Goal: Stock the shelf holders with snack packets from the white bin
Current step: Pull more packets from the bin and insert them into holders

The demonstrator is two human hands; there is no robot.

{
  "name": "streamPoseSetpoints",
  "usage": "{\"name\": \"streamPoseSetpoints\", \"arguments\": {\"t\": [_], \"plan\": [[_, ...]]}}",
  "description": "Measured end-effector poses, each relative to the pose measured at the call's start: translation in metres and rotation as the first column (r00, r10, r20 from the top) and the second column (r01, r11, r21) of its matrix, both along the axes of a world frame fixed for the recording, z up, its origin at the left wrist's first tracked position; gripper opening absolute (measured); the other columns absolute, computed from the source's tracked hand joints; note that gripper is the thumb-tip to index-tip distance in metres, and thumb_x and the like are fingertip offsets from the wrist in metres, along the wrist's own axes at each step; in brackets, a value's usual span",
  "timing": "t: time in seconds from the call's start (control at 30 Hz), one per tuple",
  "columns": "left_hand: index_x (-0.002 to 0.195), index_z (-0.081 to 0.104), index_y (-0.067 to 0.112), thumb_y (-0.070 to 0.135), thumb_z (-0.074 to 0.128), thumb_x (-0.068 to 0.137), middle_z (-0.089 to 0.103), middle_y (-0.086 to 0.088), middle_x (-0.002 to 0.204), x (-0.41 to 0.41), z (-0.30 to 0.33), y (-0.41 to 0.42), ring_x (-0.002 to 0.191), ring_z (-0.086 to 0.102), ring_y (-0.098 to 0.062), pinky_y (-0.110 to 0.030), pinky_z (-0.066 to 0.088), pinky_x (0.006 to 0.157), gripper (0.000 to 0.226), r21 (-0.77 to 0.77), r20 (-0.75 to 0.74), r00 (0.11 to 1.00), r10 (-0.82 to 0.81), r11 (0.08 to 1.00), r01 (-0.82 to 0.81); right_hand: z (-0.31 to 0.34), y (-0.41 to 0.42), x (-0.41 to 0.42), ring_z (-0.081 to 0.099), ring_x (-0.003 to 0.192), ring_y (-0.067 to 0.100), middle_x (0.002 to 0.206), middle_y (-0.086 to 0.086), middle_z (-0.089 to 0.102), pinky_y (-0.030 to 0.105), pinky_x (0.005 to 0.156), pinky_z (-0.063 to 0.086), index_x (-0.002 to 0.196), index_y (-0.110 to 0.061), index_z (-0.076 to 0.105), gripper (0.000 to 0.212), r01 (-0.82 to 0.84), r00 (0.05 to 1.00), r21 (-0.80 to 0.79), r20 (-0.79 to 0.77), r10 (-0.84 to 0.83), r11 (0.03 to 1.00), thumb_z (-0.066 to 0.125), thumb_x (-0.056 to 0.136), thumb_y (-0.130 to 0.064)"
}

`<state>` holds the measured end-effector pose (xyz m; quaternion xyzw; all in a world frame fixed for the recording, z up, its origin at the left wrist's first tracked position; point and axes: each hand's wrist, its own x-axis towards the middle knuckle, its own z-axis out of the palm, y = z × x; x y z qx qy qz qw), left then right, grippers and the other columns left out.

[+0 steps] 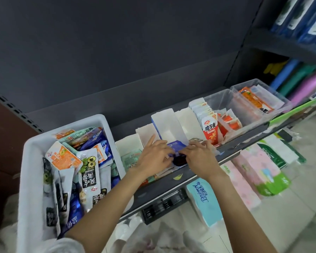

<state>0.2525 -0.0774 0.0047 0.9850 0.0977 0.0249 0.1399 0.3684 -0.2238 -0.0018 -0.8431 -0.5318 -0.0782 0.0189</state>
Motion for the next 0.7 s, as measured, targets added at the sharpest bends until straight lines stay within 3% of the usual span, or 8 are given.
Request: {"name": "streamPoseSetpoints", "arguments": {"t": [0.1, 0.2, 0.27, 0.4, 0.5, 0.6, 0.7], "plan": [[0.125, 0.059, 0.026, 0.026, 0.056, 0.089, 0.058, 0.005, 0.13, -0.012, 0.007, -0.001, 0.131, 0.037, -0.013, -0.03, 0.005, 0.114, 0.036, -0.094, 0.017, 0.999, -0.029, 0.995, 0.03, 0.002, -0.004, 0.001, 0.057, 0.113, 0.021, 0.104, -0.005, 0.071, 0.04, 0.09, 0.023, 0.102, -0.023, 0.071, 0.056, 0.028, 0.981, 0.064, -0.195, -0.015, 0.998, 0.019, 0.082, -0.031], [0.123, 0.06, 0.028, 0.024, 0.057, 0.09, 0.063, 0.008, 0.12, -0.038, 0.022, 0.003, 0.115, 0.052, -0.011, -0.025, 0.034, 0.099, 0.034, -0.218, 0.153, 0.979, 0.131, 0.971, -0.096, 0.025, -0.001, -0.009, 0.062, 0.1, 0.026, 0.103, 0.002, 0.071, 0.039, 0.086, 0.043, 0.109, -0.017, 0.069, 0.045, 0.111, 0.908, 0.32, -0.417, 0.034, 0.941, 0.03, 0.086, -0.025], [0.119, 0.061, 0.03, 0.026, 0.057, 0.09, 0.067, 0.013, 0.105, -0.068, 0.032, 0.01, 0.098, 0.06, -0.004, -0.024, 0.048, 0.086, 0.03, -0.316, 0.265, 0.912, 0.314, 0.922, -0.225, 0.04, 0.009, -0.028, 0.065, 0.091, 0.022, 0.101, 0.001, 0.071, 0.034, 0.08, 0.051, 0.113, -0.015, 0.067, 0.034, 0.161, 0.827, 0.47, -0.544, 0.141, 0.868, 0.042, 0.089, -0.016], [0.104, 0.066, 0.028, 0.022, 0.059, 0.089, 0.066, 0.017, 0.082, -0.142, 0.036, 0.034, 0.077, 0.061, 0.002, -0.013, 0.047, 0.066, 0.018, -0.463, 0.356, 0.646, 0.675, 0.728, -0.506, 0.048, 0.056, -0.09, 0.065, 0.082, 0.01, 0.094, -0.01, 0.071, 0.026, 0.072, 0.052, 0.113, -0.023, 0.064, 0.026, 0.098, 0.658, 0.482, -0.688, 0.307, 0.871, 0.048, 0.092, -0.019], [0.104, 0.064, 0.02, 0.017, 0.063, 0.086, 0.068, 0.003, 0.093, -0.196, 0.026, 0.06, 0.079, 0.059, -0.007, -0.023, 0.046, 0.066, 0.018, -0.329, 0.314, 0.548, 0.775, 0.63, -0.703, 0.038, 0.099, -0.134, 0.064, 0.09, 0.012, 0.105, -0.006, 0.069, 0.034, 0.078, 0.053, 0.116, -0.023, 0.062, 0.026, -0.084, 0.643, 0.402, -0.677, 0.358, 0.912, 0.05, 0.094, -0.016], [0.119, 0.058, 0.013, 0.023, 0.067, 0.084, 0.06, -0.01, 0.114, -0.233, 0.006, 0.088, 0.103, 0.054, -0.031, -0.038, 0.045, 0.082, 0.038, -0.117, 0.143, 0.591, 0.794, 0.607, -0.786, 0.027, 0.146, -0.163, 0.055, 0.109, 0.018, 0.122, 0.001, 0.061, 0.033, 0.088, 0.047, 0.121, -0.018, 0.061, 0.032, -0.242, 0.756, 0.305, -0.535, 0.376, 0.921, 0.048, 0.093, -0.01], [0.133, 0.047, 0.014, 0.032, 0.063, 0.085, 0.051, -0.011, 0.131, -0.244, -0.006, 0.1, 0.12, 0.044, -0.031, -0.038, 0.037, 0.097, 0.054, -0.048, -0.074, 0.646, 0.76, 0.644, -0.763, 0.018, 0.196, -0.173, 0.051, 0.116, 0.026, 0.128, 0.006, 0.057, 0.034, 0.095, 0.04, 0.125, -0.014, 0.059, 0.04, -0.322, 0.857, 0.203, -0.353, 0.376, 0.925, 0.048, 0.088, -0.002]]}}
